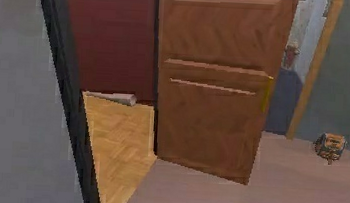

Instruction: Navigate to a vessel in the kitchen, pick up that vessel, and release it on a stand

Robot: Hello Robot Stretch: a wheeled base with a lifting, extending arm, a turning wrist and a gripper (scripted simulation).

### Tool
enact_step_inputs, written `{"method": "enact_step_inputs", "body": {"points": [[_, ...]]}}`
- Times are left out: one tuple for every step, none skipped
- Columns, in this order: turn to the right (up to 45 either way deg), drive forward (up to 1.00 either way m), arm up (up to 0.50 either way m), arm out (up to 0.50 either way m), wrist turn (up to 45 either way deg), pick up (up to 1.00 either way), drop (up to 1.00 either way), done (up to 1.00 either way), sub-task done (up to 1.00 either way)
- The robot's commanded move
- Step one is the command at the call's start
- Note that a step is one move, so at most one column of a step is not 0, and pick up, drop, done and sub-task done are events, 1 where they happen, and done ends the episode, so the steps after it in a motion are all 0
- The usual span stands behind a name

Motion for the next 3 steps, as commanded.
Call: {"method": "enact_step_inputs", "body": {"points": [[-45.0, 0.0, 0.0, 0.0, 0.0, 0.0, 0.0, 0.0, 0.0], [-42.0, 0.0, 0.0, 0.0, 0.0, 0.0, 0.0, 0.0, 0.0], [45.0, 0.0, 0.0, 0.0, 0.0, 0.0, 0.0, 0.0, 0.0]]}}
